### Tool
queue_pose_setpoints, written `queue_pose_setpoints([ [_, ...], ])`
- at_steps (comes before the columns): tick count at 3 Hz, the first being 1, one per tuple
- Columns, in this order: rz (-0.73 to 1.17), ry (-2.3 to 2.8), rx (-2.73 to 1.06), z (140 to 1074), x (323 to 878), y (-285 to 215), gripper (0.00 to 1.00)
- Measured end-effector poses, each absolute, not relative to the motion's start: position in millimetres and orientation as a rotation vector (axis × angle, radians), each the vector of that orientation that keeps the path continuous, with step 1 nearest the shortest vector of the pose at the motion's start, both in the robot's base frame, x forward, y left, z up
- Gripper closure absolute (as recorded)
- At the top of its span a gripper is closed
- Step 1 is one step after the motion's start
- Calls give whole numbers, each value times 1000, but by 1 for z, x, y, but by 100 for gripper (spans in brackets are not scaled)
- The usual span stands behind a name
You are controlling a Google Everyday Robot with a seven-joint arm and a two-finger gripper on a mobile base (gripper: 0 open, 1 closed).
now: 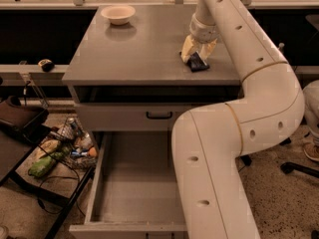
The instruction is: Place rxbar blueberry into middle drawer
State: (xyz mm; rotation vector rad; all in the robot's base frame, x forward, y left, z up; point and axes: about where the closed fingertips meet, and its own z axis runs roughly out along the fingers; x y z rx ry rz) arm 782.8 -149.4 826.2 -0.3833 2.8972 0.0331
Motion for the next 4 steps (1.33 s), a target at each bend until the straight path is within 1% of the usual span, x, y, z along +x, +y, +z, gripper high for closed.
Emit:
queue_pose_setpoints([
  [1,33,2897,-383,826,783,-149,33],
  [2,33,2897,-383,826,783,-149,0],
  [3,33,2897,-383,826,783,-149,0],
  [4,33,2897,-383,826,783,-149,18],
])
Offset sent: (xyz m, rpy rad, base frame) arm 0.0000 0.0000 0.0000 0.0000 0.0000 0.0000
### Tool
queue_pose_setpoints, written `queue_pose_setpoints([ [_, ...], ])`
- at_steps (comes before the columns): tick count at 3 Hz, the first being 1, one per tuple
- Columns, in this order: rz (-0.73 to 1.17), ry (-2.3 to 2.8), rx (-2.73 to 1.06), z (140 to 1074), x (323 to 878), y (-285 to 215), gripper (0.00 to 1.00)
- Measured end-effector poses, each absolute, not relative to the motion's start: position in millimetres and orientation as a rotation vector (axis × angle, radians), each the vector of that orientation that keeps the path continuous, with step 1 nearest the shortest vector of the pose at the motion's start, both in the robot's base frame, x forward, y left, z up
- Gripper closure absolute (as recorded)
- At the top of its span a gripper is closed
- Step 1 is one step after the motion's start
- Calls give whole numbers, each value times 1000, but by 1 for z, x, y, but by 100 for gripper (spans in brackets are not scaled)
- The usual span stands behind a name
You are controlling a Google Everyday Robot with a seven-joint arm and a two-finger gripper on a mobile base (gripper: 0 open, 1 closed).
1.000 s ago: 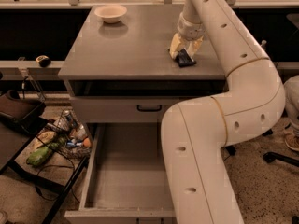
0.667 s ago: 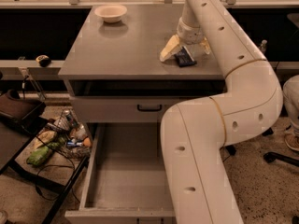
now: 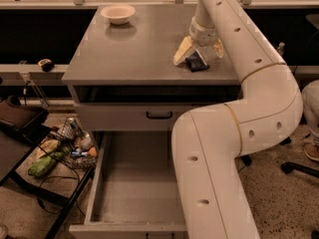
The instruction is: Place rxbar blueberry into middle drawer
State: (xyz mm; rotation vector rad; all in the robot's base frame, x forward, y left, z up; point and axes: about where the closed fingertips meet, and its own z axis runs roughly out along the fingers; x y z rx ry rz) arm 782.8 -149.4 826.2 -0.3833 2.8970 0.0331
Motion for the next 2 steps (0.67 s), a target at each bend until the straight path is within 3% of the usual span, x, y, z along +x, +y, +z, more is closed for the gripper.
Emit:
queue_pose_setpoints([
  [1,33,2897,-383,826,783,-149,42],
  [2,33,2896,-383,827,783,-149,51],
])
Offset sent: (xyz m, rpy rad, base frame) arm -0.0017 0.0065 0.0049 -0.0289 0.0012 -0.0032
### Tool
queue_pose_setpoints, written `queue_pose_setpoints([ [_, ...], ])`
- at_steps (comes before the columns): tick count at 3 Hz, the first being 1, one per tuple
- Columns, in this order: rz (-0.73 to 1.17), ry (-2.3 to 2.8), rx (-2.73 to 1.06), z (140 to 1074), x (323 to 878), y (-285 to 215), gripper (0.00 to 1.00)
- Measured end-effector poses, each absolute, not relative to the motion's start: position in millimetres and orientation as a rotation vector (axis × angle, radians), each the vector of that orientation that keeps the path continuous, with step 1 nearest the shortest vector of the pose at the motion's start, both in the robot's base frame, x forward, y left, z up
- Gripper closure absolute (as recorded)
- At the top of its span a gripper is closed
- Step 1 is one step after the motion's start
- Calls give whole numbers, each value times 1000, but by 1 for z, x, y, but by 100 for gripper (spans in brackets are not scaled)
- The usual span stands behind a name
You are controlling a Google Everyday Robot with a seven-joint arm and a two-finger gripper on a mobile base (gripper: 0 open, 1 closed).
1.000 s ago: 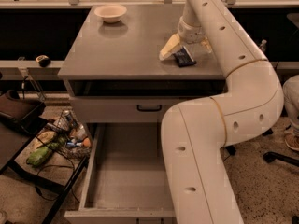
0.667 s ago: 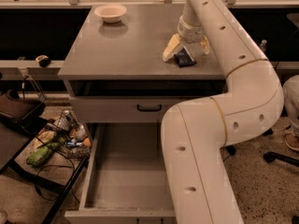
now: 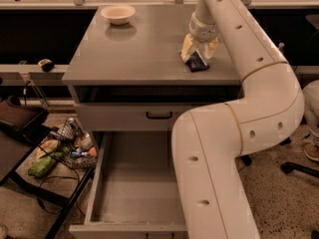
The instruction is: Place rxbar blueberry into middle drawer
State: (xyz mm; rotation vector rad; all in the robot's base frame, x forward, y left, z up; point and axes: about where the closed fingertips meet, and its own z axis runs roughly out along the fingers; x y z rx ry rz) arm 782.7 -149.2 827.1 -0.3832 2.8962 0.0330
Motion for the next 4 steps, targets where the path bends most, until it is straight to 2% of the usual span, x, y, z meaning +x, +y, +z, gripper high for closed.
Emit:
queue_pose_setpoints([
  [4,33,2896,-383,827,783,-149,53],
])
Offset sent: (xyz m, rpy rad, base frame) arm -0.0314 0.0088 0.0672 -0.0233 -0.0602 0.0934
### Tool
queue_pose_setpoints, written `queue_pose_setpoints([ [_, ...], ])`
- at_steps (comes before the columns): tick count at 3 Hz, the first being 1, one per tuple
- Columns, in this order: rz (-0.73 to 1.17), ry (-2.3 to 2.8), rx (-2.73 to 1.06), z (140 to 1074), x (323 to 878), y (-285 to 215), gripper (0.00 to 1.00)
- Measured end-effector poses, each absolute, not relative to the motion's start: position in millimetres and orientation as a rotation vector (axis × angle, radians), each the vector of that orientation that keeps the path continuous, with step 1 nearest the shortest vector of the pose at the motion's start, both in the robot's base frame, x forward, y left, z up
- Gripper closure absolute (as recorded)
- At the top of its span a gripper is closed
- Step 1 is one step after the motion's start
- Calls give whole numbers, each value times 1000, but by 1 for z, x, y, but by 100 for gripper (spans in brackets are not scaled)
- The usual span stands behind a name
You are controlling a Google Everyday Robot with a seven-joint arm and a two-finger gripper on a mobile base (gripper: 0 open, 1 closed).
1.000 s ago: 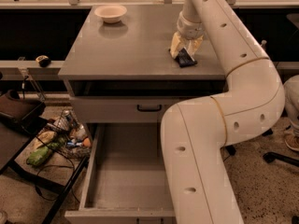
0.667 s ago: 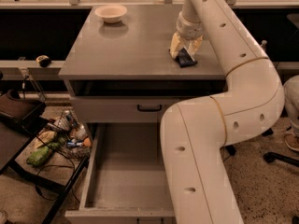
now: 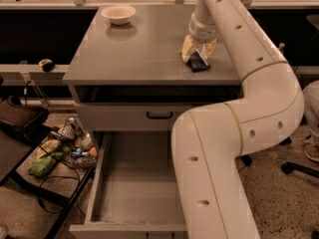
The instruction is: Place rxbar blueberry into middle drawer
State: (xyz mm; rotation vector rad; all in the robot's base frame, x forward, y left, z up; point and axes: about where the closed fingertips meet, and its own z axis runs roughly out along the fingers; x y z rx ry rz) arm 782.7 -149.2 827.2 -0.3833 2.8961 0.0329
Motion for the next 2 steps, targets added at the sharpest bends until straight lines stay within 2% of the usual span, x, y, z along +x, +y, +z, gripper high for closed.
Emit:
queue_pose_setpoints([
  [2,33,2896,-383,827,783,-149,53],
])
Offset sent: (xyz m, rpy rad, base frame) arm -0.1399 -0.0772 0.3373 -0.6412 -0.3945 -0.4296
